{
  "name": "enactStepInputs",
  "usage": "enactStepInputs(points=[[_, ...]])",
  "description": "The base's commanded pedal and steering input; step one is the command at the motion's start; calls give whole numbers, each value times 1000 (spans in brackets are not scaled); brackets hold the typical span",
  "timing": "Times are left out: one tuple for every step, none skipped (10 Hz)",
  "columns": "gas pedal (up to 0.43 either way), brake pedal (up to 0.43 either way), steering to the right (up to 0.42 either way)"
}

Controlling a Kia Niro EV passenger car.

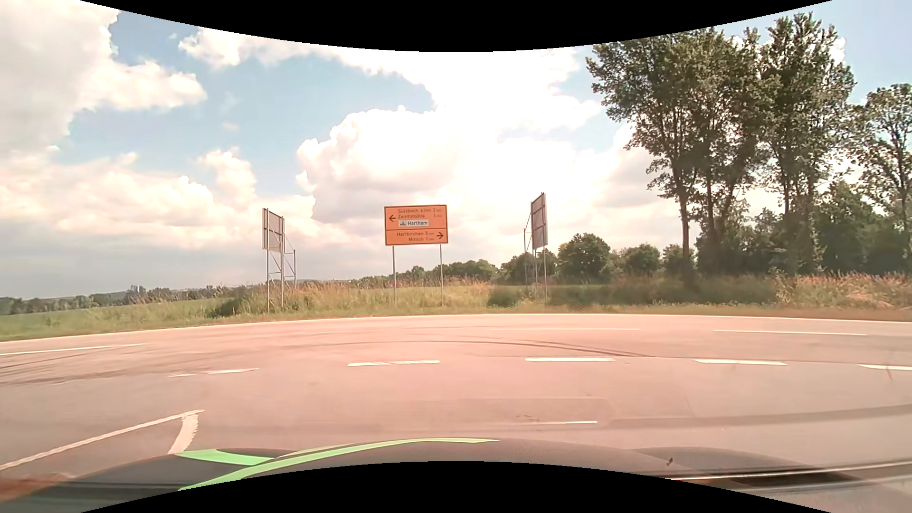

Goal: Follow the waypoints while adhering to traffic rules and regulations

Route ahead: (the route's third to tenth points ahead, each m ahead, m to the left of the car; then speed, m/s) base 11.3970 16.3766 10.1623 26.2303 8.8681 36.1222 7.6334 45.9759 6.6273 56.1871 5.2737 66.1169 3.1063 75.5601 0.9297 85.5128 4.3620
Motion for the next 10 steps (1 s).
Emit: enactStepInputs(points=[[0, 274, -44], [0, 268, -53], [0, 262, -59], [0, 256, -67], [0, 250, -77], [0, 250, -83], [0, 250, -91], [0, 250, -96], [0, 250, -101], [0, 250, -104]])
